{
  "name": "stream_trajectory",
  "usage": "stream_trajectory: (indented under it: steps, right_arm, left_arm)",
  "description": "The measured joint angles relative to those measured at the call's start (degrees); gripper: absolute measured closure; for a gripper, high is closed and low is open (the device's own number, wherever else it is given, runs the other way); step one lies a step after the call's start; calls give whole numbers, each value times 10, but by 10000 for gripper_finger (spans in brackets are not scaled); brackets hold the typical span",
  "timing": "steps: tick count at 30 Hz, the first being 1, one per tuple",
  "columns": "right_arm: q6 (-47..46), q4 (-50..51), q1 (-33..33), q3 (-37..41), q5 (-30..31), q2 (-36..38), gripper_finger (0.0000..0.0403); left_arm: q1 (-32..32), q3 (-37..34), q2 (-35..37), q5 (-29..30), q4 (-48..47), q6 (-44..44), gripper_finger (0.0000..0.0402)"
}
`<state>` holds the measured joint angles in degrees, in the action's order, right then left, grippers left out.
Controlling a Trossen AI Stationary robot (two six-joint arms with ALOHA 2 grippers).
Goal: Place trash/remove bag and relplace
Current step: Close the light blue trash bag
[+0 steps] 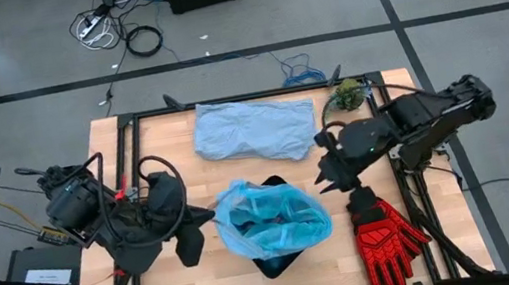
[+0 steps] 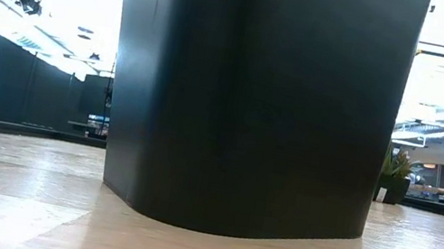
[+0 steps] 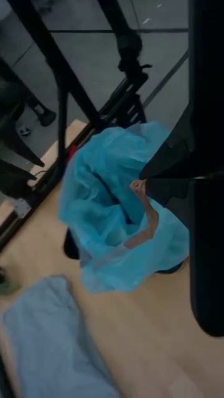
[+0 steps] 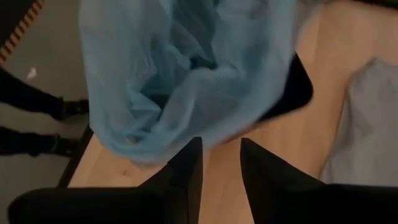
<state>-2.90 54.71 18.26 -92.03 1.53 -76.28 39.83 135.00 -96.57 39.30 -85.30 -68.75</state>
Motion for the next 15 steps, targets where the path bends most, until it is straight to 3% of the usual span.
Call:
stream_trajectory:
  steps: [4, 10, 15]
  right_arm:
    - [-78, -33, 1, 68, 9, 41, 307]
    - [-175, -164, 23, 189, -2, 100, 307]
    - [-200, -219, 43, 238, -4, 115, 307]
  left_arm:
    - [-1, 0, 2, 6, 13, 25, 401]
    - [-4, 0, 5, 34, -2, 30, 401]
    - [-9, -4, 4, 37, 60, 150, 371]
